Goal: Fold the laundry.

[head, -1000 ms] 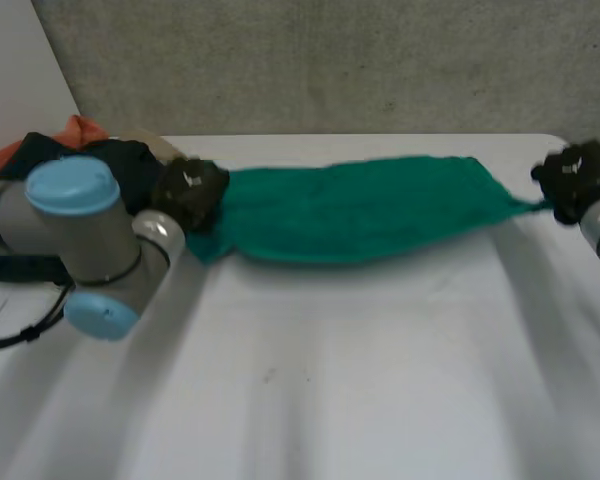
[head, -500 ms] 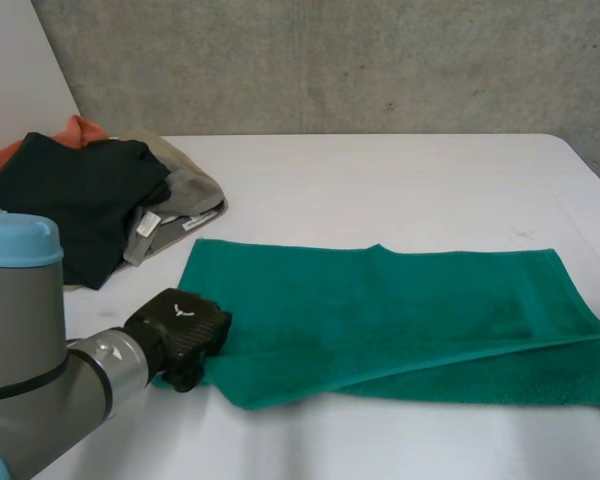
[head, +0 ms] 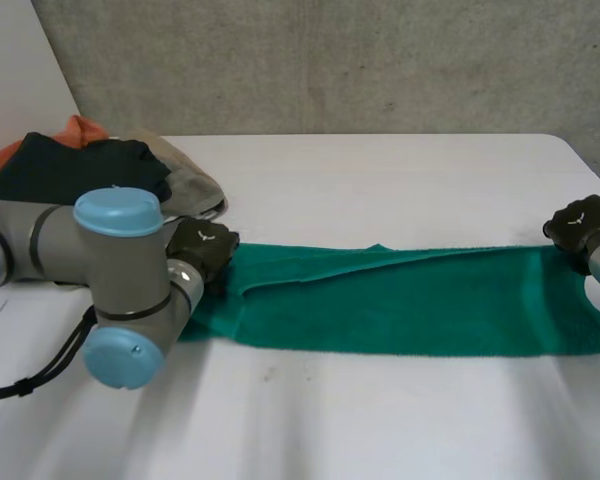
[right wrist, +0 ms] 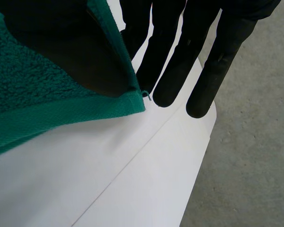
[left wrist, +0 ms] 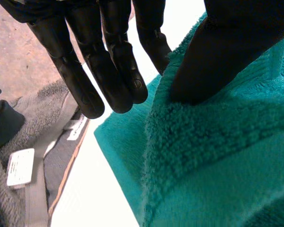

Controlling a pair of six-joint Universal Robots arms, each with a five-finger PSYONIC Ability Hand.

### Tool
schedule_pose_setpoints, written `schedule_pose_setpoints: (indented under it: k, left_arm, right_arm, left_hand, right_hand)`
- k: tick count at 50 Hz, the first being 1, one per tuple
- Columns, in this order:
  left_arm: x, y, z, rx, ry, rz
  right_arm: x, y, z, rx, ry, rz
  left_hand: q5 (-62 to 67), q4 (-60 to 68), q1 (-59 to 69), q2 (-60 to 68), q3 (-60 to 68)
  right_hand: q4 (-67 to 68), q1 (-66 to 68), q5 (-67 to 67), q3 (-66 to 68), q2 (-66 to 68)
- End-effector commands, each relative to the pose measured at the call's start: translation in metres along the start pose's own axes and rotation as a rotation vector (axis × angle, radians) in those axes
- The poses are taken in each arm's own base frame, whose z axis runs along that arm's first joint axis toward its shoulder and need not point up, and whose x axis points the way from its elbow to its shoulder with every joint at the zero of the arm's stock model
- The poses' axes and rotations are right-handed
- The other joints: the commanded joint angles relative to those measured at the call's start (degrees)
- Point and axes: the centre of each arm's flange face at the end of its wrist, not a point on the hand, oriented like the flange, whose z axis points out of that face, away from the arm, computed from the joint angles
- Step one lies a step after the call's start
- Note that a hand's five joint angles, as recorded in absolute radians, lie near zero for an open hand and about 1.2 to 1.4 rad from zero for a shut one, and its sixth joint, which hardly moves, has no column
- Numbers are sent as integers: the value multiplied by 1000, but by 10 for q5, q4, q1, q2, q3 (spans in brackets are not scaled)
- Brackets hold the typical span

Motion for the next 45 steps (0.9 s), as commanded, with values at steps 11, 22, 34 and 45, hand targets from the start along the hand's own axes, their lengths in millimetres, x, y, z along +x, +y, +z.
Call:
schedule_pose_setpoints:
  k: [11, 22, 34, 45]
  left_arm:
    - [8, -31, -3, 102, 4, 19]
    - [3, -41, -53, 132, 66, 22]
    - [16, 11, -32, 48, 118, 144]
    - [-1, 11, -13, 104, 45, 148]
  right_arm:
    - [7, -11, 8, 60, 99, 89]
    - [18, -24, -25, 93, 80, 193]
    - [-7, -16, -36, 74, -12, 198]
    - [-11, -14, -38, 65, -26, 202]
  left_hand:
    - [-566, -588, -558, -586, -585]
    - [-561, -582, -552, -581, -579]
    - [-413, -435, -405, -433, -431]
    - [-135, -157, -127, -155, -154]
  right_hand:
    - [-588, -544, -593, -584, -577]
    - [-588, -544, -593, -584, -577]
    - [-588, -544, -593, -584, -577]
    - [-588, -544, -593, -584, -577]
